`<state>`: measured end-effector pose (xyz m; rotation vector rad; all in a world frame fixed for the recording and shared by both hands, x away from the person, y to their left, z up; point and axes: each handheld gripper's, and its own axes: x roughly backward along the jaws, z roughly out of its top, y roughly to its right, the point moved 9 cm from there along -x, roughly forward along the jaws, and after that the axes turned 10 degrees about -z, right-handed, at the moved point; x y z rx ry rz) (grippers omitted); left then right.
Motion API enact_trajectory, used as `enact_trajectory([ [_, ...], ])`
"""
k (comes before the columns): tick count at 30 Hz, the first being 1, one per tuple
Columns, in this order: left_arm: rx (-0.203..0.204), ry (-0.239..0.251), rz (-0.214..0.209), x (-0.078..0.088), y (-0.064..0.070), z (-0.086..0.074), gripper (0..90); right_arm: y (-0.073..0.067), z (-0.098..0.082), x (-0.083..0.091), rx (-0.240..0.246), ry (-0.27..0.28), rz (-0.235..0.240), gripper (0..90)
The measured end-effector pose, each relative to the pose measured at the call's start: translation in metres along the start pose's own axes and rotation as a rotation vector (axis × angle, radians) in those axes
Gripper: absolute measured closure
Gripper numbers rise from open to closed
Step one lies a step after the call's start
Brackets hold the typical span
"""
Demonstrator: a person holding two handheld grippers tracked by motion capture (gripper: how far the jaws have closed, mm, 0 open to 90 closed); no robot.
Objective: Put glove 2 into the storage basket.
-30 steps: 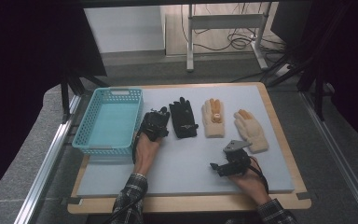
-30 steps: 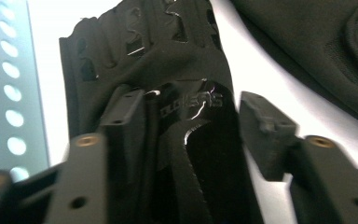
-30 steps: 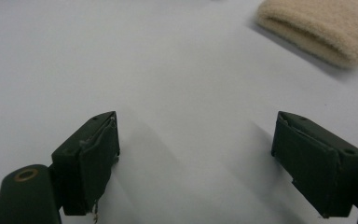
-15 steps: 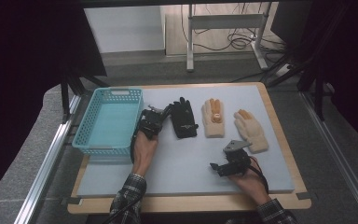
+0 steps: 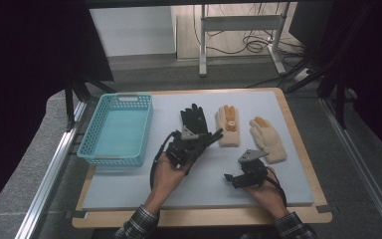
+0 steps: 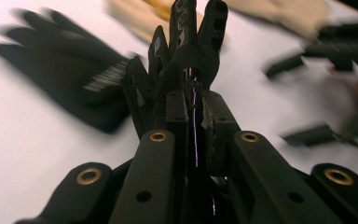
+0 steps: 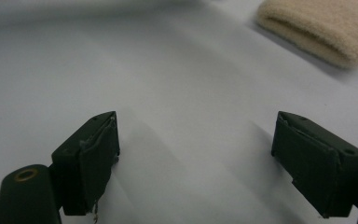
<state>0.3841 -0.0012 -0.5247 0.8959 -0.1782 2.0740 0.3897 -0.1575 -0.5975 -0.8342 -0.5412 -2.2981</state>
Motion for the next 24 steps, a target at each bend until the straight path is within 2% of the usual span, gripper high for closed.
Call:
enact_trajectory([
  [1,0.0,0.0,0.0,0.0,0.0,0.0,82.0,0.0,0.0,0.0,0.001,0.0,-0.001,14.5],
  [2,-0.008,-0.036,-0.034,-0.015,0.009,-0.011,81.6,0.0,0.0,0.0,-0.001,-0.001,0.0,14.6],
  [3,-0.008,-0.036,-0.034,-0.015,0.009,-0.011,80.9,0.0,0.0,0.0,-0.001,-0.001,0.0,14.6],
  [4,-0.005,-0.056,-0.063,-0.024,0.013,-0.019,80.9,0.0,0.0,0.0,0.001,0.0,-0.001,14.6],
  [5,0.0,-0.058,-0.083,-0.028,0.015,-0.022,77.2,0.0,0.0,0.0,0.0,0.0,-0.001,14.6],
  [6,0.014,-0.062,-0.123,-0.032,0.018,-0.024,62.6,0.0,0.0,0.0,0.001,0.001,-0.001,14.6],
  [9,0.007,-0.054,-0.131,-0.029,0.018,-0.024,43.9,0.0,0.0,0.0,0.002,0.002,-0.001,14.6],
  [10,-0.003,-0.029,-0.14,-0.021,0.019,-0.022,37.2,0.0,0.0,0.0,-0.001,0.002,0.001,14.9],
  [12,-0.01,-0.021,-0.135,-0.015,0.017,-0.022,31.7,0.0,0.0,0.0,-0.003,0.003,0.001,15.0],
  [13,-0.018,-0.005,-0.14,-0.007,0.016,-0.023,31.7,0.0,0.0,0.001,-0.005,0.003,0.002,15.6],
  [14,-0.017,0.005,-0.143,-0.001,0.014,-0.025,26.2,0.001,0.0,0.002,-0.01,0.005,0.002,17.5],
  [15,-0.014,0.012,-0.136,0.002,0.012,-0.026,25.4,0.002,0.0,0.002,-0.016,0.005,0.002,19.2],
  [16,-0.011,0.015,-0.108,0.009,0.005,-0.033,23.1,0.004,-0.001,0.005,-0.024,0.009,-0.001,23.7],
  [18,-0.005,0.021,-0.097,0.012,0.001,-0.037,22.1,0.005,-0.002,0.006,-0.032,0.007,-0.004,25.7],
  [19,-0.007,0.017,-0.08,0.015,-0.005,-0.045,22.1,0.007,-0.003,0.008,-0.042,0.006,-0.007,28.6],
  [20,-0.006,0.017,-0.062,0.016,-0.01,-0.051,21.5,0.01,-0.003,0.01,-0.064,0.001,-0.001,32.3],
  [21,-0.003,0.015,-0.041,0.017,-0.016,-0.057,20.5,0.014,-0.001,0.014,-0.107,0.008,0.008,39.6],
  [22,0.006,0.017,-0.013,0.019,-0.024,-0.068,20.3,0.015,0.001,0.017,-0.126,0.013,0.014,43.3],
  [23,0.006,0.017,-0.013,0.019,-0.024,-0.068,19.9,0.015,0.001,0.017,-0.126,0.013,0.014,43.3],
  [24,0.018,0.02,-0.003,0.019,-0.029,-0.076,19.9,0.016,0.002,0.019,-0.142,0.016,0.018,45.8],
])
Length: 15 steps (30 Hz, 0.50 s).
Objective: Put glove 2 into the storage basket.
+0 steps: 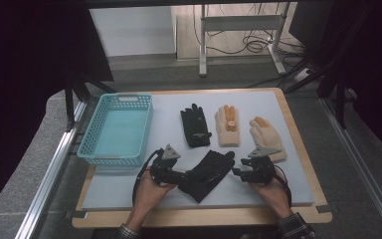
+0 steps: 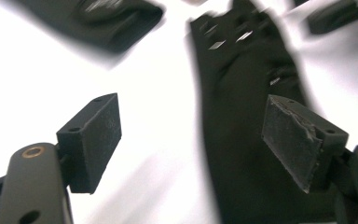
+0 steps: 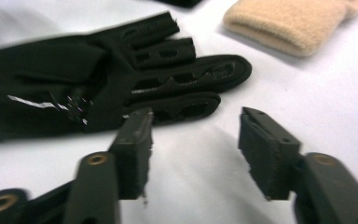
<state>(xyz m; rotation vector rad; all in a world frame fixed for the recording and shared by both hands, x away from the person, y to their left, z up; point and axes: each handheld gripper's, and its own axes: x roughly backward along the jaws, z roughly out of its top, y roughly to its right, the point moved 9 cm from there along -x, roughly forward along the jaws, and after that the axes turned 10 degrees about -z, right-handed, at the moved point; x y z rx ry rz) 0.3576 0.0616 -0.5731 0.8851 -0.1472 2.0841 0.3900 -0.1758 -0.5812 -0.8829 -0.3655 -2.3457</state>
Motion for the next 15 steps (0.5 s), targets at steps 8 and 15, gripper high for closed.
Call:
enact_trajectory([
  [8,0.036,0.013,0.078,0.009,-0.019,-0.038,19.5,-0.008,0.008,-0.004,-0.066,-0.002,-0.049,49.4],
  [15,0.023,0.011,0.13,0.014,-0.024,-0.051,19.5,-0.01,0.012,-0.024,-0.087,-0.024,-0.078,57.1],
])
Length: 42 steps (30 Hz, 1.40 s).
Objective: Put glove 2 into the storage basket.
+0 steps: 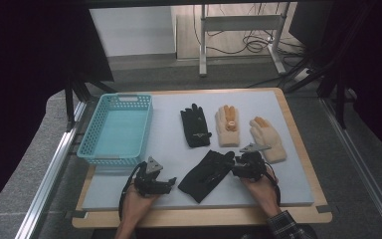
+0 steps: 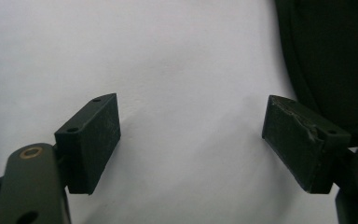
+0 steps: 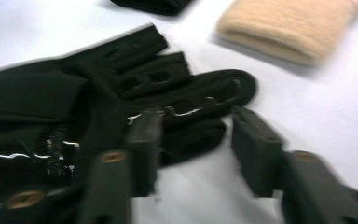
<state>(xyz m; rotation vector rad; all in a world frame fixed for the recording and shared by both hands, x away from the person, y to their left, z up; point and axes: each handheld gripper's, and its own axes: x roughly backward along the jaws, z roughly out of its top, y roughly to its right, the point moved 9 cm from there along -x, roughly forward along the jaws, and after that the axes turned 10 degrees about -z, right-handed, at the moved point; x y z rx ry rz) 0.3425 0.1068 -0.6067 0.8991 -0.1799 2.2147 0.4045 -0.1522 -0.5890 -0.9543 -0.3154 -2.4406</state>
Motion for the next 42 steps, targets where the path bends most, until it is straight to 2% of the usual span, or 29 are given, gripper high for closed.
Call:
enact_trajectory([
  [1,-0.007,-0.002,0.009,0.0,0.0,0.0,19.5,0.0,0.0,-0.001,0.01,0.001,-0.024,62.5],
  [2,-0.008,-0.021,0.013,-0.002,-0.001,-0.002,19.5,-0.001,0.002,-0.001,0.039,0.003,-0.06,75.3],
  [3,-0.009,-0.021,0.013,-0.002,-0.001,-0.002,19.4,0.0,0.004,-0.001,0.048,0.009,-0.065,79.6],
  [5,-0.009,-0.021,0.014,-0.002,-0.001,-0.002,19.4,0.001,0.007,-0.001,0.052,0.008,-0.057,82.7],
  [10,-0.005,-0.019,0.01,-0.002,-0.001,-0.002,19.4,0.007,0.022,-0.001,0.066,0.035,-0.061,83.2],
  [11,0.001,-0.019,0.005,-0.002,-0.001,-0.002,19.4,0.008,0.036,-0.004,0.082,0.052,-0.053,83.1],
  [13,0.002,-0.019,0.004,-0.002,-0.001,-0.002,19.4,0.007,0.042,-0.007,0.091,0.059,-0.042,82.8],
  [14,0.003,-0.02,0.003,-0.002,-0.001,-0.002,19.4,0.003,0.048,-0.016,0.117,0.047,-0.028,80.1],
  [16,0.012,-0.022,-0.001,-0.002,-0.002,-0.002,19.2,0.002,0.049,-0.022,0.136,0.031,-0.027,78.0],
  [17,0.027,-0.023,-0.007,-0.003,-0.003,-0.003,17.6,0.004,0.052,-0.026,0.133,0.028,-0.011,69.9],
  [19,0.03,-0.025,-0.009,-0.003,-0.003,-0.003,17.5,0.006,0.054,-0.025,0.122,0.036,-0.002,67.0],
  [20,0.03,-0.025,-0.009,-0.003,-0.003,-0.003,17.3,0.01,0.058,-0.021,0.099,0.053,0.011,61.6],
  [23,0.03,-0.026,-0.009,-0.003,-0.003,-0.003,17.3,0.015,0.068,-0.019,0.071,0.055,0.061,51.4],
  [24,0.029,-0.026,-0.009,-0.003,-0.003,-0.003,17.3,0.015,0.068,-0.019,0.071,0.055,0.061,51.4],
  [25,0.03,-0.025,-0.008,-0.003,-0.003,-0.003,17.2,0.013,0.076,-0.023,0.07,0.059,0.089,46.9],
  [26,0.029,-0.026,-0.008,-0.003,-0.003,-0.003,17.2,0.012,0.079,-0.025,0.074,0.063,0.096,45.8],
  [28,0.03,-0.025,-0.008,-0.003,-0.003,-0.003,17.2,0.01,0.084,-0.029,0.084,0.065,0.095,45.0],
  [29,0.03,-0.025,-0.009,-0.003,-0.003,-0.003,17.2,0.007,0.095,-0.039,0.101,0.063,0.097,44.9],
  [30,0.03,-0.024,-0.009,-0.003,-0.003,-0.003,17.2,0.007,0.095,-0.039,0.101,0.063,0.097,44.9],
  [31,0.029,-0.024,-0.009,-0.003,-0.003,-0.003,17.2,0.003,0.105,-0.05,0.121,0.059,0.096,45.3],
  [34,0.025,-0.029,-0.009,-0.003,-0.003,-0.003,17.2,-0.001,0.111,-0.059,0.133,0.044,0.101,48.0],
  [35,0.023,-0.031,-0.008,-0.003,-0.004,-0.004,17.3,-0.005,0.119,-0.071,0.146,0.036,0.11,50.7],
  [37,0.023,-0.03,-0.008,-0.003,-0.004,-0.004,17.2,-0.007,0.121,-0.075,0.151,0.034,0.112,51.8],
  [38,0.023,-0.03,-0.009,-0.003,-0.004,-0.004,17.2,-0.009,0.128,-0.087,0.169,0.029,0.111,54.4],
  [42,0.026,-0.027,-0.009,-0.003,-0.003,-0.003,17.2,-0.012,0.138,-0.106,0.177,0.02,0.122,55.7],
])
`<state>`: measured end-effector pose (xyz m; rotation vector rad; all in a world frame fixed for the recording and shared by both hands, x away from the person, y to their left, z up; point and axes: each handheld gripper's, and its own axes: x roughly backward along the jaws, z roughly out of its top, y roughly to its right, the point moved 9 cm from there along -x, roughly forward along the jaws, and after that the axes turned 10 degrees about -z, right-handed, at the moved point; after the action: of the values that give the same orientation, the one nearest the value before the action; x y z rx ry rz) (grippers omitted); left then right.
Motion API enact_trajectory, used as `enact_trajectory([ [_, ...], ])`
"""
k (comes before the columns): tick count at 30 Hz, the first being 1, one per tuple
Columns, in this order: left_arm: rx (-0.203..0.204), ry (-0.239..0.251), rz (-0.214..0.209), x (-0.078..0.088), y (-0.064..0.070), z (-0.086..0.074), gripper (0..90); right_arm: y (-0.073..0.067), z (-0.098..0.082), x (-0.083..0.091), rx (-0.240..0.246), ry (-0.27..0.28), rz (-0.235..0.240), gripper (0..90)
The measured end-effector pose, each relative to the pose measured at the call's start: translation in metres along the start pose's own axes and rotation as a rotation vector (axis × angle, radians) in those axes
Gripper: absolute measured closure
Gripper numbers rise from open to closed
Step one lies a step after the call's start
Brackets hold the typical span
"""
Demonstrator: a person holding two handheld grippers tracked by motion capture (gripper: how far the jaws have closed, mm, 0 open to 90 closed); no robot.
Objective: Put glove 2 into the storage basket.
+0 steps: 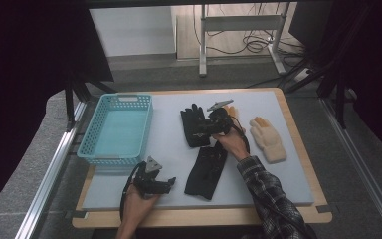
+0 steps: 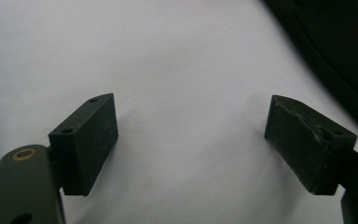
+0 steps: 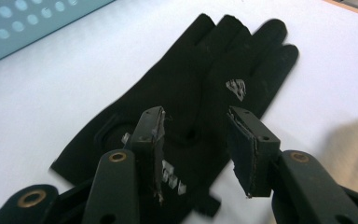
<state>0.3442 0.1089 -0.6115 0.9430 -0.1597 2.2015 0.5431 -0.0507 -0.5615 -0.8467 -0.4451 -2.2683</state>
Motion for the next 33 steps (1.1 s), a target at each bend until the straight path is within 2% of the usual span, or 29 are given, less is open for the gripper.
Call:
enact_trajectory([
  [2,0.001,0.001,-0.001,0.0,0.0,0.0,17.2,0.0,0.001,-0.003,0.005,-0.001,0.002,54.6],
  [5,0.0,0.0,0.0,0.0,0.0,0.0,17.2,0.002,0.005,-0.017,0.011,-0.008,-0.01,43.1],
  [7,-0.001,0.0,0.0,0.0,0.0,0.0,17.2,0.002,0.003,-0.029,0.016,-0.038,-0.009,37.8],
  [9,-0.001,0.001,0.0,0.0,0.0,0.0,17.2,0.002,0.0,-0.041,0.032,-0.061,-0.022,36.8],
  [11,-0.001,0.0,0.0,0.0,0.0,0.0,17.3,0.002,0.0,-0.043,0.022,-0.072,-0.028,43.2],
  [12,-0.001,0.0,0.0,0.0,0.0,0.0,17.2,0.002,0.0,-0.043,0.021,-0.084,-0.02,49.8],
  [13,-0.001,0.001,0.001,0.0,0.0,0.0,17.2,0.002,0.0,-0.043,0.021,-0.084,-0.02,49.8],
  [14,-0.001,-0.001,0.002,0.0,0.0,0.0,17.2,0.003,0.0,-0.043,0.038,-0.105,-0.066,66.1],
  [15,-0.001,-0.001,0.002,0.0,0.0,0.0,17.2,0.003,0.0,-0.043,0.038,-0.105,-0.066,66.1],
  [16,-0.001,-0.002,0.002,0.0,0.0,0.0,17.2,0.002,0.0,-0.043,0.046,-0.105,-0.079,71.4],
  [17,-0.001,0.001,0.001,0.0,0.0,0.0,17.2,-0.001,0.0,-0.043,0.039,-0.11,-0.061,77.8],
  [19,-0.001,-0.002,0.002,0.0,0.0,0.0,17.3,-0.003,0.0,-0.042,0.027,-0.118,-0.057,85.4],
  [21,-0.001,0.001,0.001,0.0,0.0,0.0,17.3,-0.003,0.0,-0.042,0.0,-0.13,-0.056,87.2],
  [23,-0.001,-0.001,0.001,0.0,0.0,0.0,17.2,-0.002,0.001,-0.042,-0.005,-0.131,-0.053,87.4],
  [26,-0.001,-0.002,0.001,0.0,0.0,0.0,17.2,0.001,0.005,-0.037,-0.06,-0.105,-0.04,87.7],
  [28,0.0,-0.002,0.001,0.0,0.0,0.0,17.3,0.001,0.008,-0.035,-0.071,-0.099,-0.04,87.7],
  [29,0.0,-0.002,0.0,0.0,0.0,0.0,17.3,0.002,0.014,-0.028,-0.099,-0.082,-0.037,87.7],
  [31,0.0,-0.002,0.001,0.0,0.0,0.0,17.2,0.002,0.016,-0.025,-0.108,-0.074,-0.031,87.7],
  [33,0.0,-0.002,0.0,0.0,0.0,0.0,17.3,0.001,0.026,-0.013,-0.138,-0.042,-0.018,87.6],
])
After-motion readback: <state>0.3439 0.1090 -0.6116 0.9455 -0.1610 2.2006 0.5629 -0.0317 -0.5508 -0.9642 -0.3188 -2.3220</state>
